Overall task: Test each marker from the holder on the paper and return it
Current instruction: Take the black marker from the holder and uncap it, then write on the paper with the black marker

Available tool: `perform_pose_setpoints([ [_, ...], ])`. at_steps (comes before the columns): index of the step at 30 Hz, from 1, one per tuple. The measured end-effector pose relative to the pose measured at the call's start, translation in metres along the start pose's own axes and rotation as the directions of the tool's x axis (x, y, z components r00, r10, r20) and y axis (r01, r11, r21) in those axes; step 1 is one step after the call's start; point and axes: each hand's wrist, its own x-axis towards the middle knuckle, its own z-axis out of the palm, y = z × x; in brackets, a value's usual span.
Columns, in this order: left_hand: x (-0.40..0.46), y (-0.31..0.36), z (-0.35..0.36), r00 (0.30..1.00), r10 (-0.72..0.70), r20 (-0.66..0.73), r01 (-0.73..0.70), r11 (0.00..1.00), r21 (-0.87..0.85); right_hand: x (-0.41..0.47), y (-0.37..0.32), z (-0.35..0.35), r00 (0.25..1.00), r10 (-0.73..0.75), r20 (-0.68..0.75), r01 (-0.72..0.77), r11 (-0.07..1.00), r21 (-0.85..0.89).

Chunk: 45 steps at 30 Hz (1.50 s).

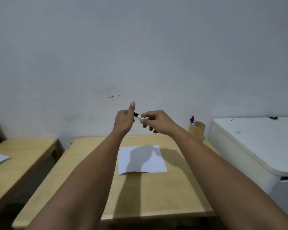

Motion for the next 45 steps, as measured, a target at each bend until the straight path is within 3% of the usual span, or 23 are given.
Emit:
perform_pose_setpoints([
  [3,0.002,-0.014,-0.033,0.999,-0.013,0.044,0.007,0.992,0.129,0.009,-0.003,0.029,0.997,-0.056,0.045,0.058,0.998,-0.035],
  [6,0.007,-0.032,-0.055,0.999,-0.043,0.016,0.038,0.974,0.223,0.02,0.002,0.057,0.991,-0.128,0.042,0.134,0.975,-0.178],
  [11,0.019,-0.069,-0.06,0.993,-0.099,-0.064,0.111,0.972,0.209,0.038,0.021,0.086,0.977,-0.209,0.041,0.211,0.93,-0.302],
  [15,0.033,-0.106,-0.073,0.959,-0.18,-0.217,0.227,0.951,0.212,0.049,0.063,0.086,0.98,-0.198,0.032,0.195,0.9,-0.39],
  [18,0.035,-0.14,-0.09,0.968,-0.1,-0.229,0.214,0.806,0.552,0.054,0.094,0.079,0.993,-0.085,-0.087,0.062,0.969,-0.239],
  [21,0.03,-0.172,-0.089,0.997,-0.07,-0.034,0.068,0.562,0.825,0.063,0.108,0.082,0.985,0.117,-0.127,-0.107,0.991,0.087],
  [23,0.024,-0.189,-0.083,0.991,-0.103,0.081,-0.03,0.425,0.905,0.07,0.109,0.086,0.96,0.26,-0.109,-0.21,0.917,0.34],
  [26,0.021,-0.206,-0.081,0.987,-0.073,0.141,-0.111,0.317,0.942,0.076,0.102,0.088,0.915,0.402,-0.034,-0.285,0.705,0.649],
  [28,0.021,-0.209,-0.081,0.988,-0.075,0.137,-0.105,0.327,0.939,0.078,0.1,0.087,0.904,0.427,0.019,-0.294,0.588,0.754],
  [30,0.018,-0.206,-0.083,0.992,-0.083,0.092,-0.055,0.37,0.927,0.077,0.099,0.087,0.915,0.4,0.052,-0.28,0.538,0.795],
  [32,0.011,-0.201,-0.086,0.998,0.034,0.046,-0.055,0.383,0.922,0.074,0.097,0.087,0.931,0.364,0.024,-0.249,0.587,0.77],
  [36,-0.016,-0.183,-0.081,0.929,0.34,0.145,-0.296,0.451,0.842,0.075,0.085,0.092,0.903,0.413,-0.118,-0.249,0.727,0.64],
  [39,-0.045,-0.169,-0.07,0.919,0.308,0.245,-0.375,0.493,0.785,0.077,0.073,0.104,0.887,0.432,-0.164,-0.249,0.745,0.619],
  [45,-0.068,-0.181,-0.068,0.929,0.12,0.351,-0.364,0.477,0.8,0.073,0.081,0.142,0.938,0.317,-0.143,-0.22,0.859,0.463],
])
